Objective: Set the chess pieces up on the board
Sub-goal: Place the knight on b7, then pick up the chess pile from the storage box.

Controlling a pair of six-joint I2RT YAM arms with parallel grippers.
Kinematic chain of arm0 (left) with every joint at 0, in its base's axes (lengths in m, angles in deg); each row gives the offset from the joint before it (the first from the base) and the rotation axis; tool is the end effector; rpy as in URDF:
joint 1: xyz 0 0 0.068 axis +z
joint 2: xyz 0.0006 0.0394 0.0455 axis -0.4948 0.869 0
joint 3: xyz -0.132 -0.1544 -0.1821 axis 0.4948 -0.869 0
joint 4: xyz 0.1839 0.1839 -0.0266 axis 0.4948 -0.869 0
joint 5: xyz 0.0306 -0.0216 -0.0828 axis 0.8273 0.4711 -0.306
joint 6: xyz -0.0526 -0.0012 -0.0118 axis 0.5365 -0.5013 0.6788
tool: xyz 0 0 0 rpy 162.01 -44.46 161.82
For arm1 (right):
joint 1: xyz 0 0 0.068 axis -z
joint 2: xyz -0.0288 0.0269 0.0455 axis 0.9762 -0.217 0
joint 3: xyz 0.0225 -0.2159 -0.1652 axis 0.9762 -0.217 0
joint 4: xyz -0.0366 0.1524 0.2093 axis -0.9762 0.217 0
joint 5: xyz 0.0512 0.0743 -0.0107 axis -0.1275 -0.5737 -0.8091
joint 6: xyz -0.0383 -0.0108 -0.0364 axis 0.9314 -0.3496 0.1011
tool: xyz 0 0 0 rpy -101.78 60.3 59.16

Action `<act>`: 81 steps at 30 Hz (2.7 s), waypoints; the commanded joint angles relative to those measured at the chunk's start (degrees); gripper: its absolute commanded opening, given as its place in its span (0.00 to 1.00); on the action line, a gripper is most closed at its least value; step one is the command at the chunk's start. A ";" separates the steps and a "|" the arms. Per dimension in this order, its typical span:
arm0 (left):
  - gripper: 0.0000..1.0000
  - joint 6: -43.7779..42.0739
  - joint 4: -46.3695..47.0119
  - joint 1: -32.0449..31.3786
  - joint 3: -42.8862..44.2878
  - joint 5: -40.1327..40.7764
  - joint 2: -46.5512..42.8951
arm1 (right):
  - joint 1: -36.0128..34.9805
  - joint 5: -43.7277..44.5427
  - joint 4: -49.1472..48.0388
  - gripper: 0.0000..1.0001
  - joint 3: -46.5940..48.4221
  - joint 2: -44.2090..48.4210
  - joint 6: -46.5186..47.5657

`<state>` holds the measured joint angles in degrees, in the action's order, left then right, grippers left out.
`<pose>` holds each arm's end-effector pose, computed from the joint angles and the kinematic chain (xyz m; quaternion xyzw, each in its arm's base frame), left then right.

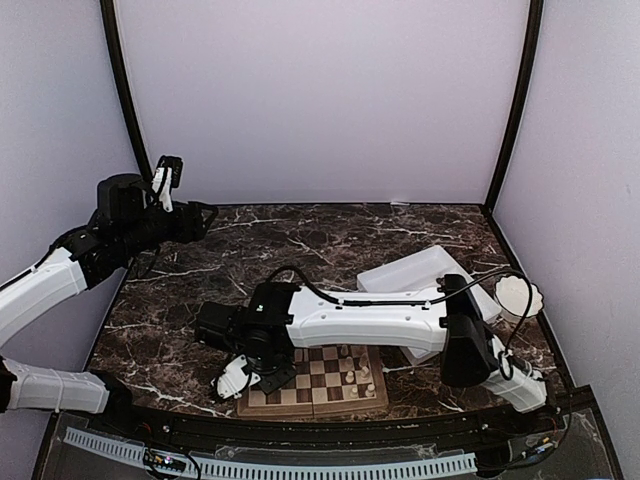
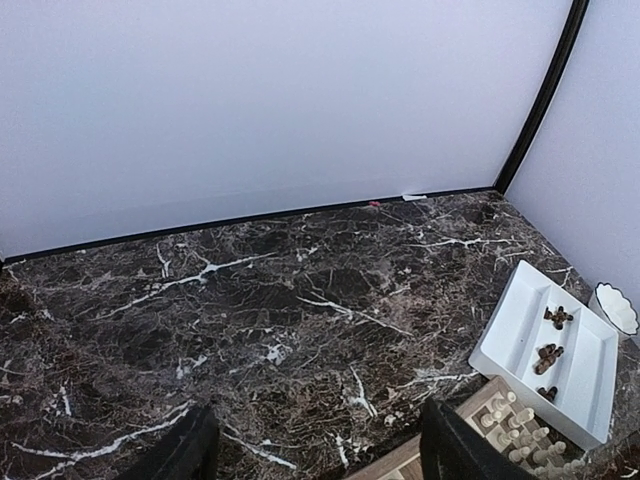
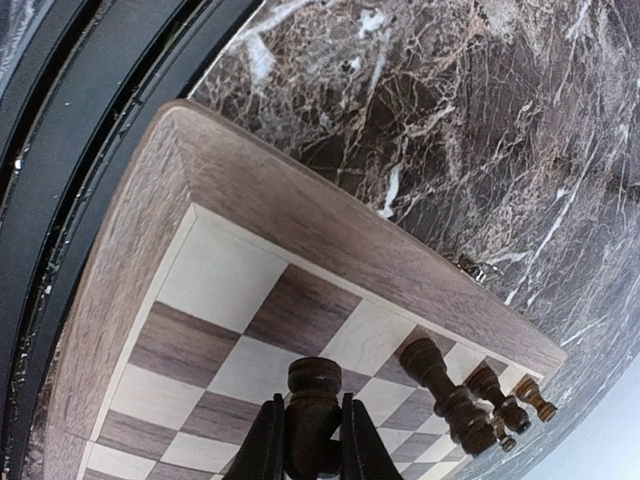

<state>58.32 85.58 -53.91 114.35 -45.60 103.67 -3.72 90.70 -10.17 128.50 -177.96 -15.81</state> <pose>0.2249 -0.1021 0.3406 0.0992 0.7683 -0.1954 0.6014 0.0827 0.4912 0.2096 -0.8905 0.4270 -0.0527 0.1479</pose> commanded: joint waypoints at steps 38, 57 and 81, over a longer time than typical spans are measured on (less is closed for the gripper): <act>0.71 2.59 0.36 0.36 0.94 -6.69 -1.89 | -1.87 1.12 -0.57 0.14 4.06 -4.20 0.01; 0.71 2.77 0.32 0.34 0.96 -7.43 -1.52 | -1.96 2.41 -1.50 0.40 4.29 -4.08 0.01; 0.61 -0.75 2.15 -0.20 2.83 -19.07 7.00 | 22.73 -5.50 4.69 0.46 -8.88 24.94 -4.29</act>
<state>58.65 86.26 -53.87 114.75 -58.04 108.31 7.34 90.20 -9.29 123.73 -158.50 -17.78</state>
